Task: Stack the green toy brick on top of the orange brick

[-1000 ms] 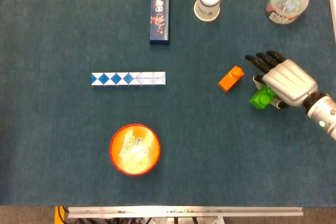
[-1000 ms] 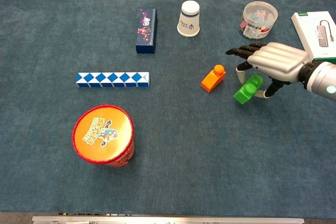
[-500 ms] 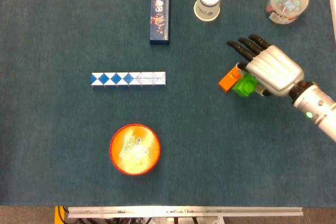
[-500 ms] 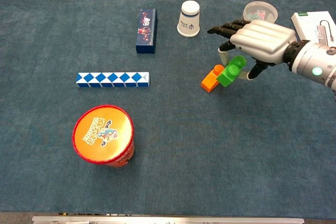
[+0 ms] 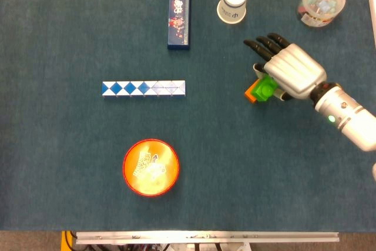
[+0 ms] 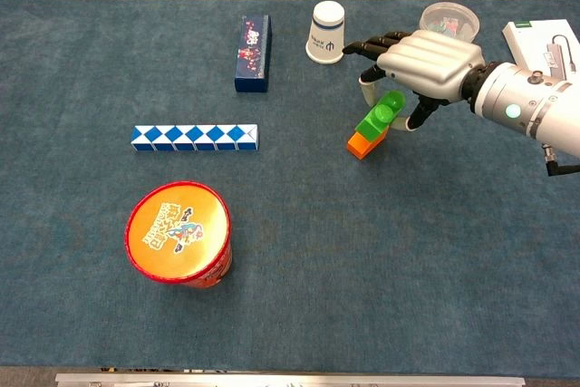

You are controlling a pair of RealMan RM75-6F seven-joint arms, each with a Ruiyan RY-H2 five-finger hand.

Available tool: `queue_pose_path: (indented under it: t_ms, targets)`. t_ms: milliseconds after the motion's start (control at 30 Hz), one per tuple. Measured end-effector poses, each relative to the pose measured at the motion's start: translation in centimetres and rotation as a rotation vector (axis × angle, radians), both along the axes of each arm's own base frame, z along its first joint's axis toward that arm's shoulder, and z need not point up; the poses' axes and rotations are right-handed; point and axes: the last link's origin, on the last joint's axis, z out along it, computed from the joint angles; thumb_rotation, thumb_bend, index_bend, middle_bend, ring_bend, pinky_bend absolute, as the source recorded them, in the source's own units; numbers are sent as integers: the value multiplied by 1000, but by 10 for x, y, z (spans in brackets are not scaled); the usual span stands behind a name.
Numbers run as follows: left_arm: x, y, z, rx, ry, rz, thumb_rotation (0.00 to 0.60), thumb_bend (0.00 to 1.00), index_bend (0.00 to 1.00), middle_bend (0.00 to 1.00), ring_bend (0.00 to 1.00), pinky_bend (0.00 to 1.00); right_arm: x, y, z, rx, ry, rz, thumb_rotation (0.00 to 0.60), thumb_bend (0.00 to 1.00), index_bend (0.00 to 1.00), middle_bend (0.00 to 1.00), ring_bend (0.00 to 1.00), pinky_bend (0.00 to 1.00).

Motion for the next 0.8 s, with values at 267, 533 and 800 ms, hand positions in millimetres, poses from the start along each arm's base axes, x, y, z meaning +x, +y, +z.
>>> queue_pose_path:
  t_ms: [267, 533, 800]
  targets:
    - [0, 0, 3, 7, 0, 3, 600, 63, 500, 507, 339, 426, 9, -9, 1, 39, -28, -65, 600, 232, 625, 32, 0, 92]
    - [0, -2, 3, 7, 1, 0, 600, 63, 500, 507, 339, 426, 20, -18, 4, 62, -4, -121, 600, 232, 632, 37, 0, 91]
    - [0, -2, 4, 9, 3, 0, 600, 63, 500, 507, 339, 427, 28, -22, 5, 79, 48, -155, 600, 233, 633, 41, 0, 90]
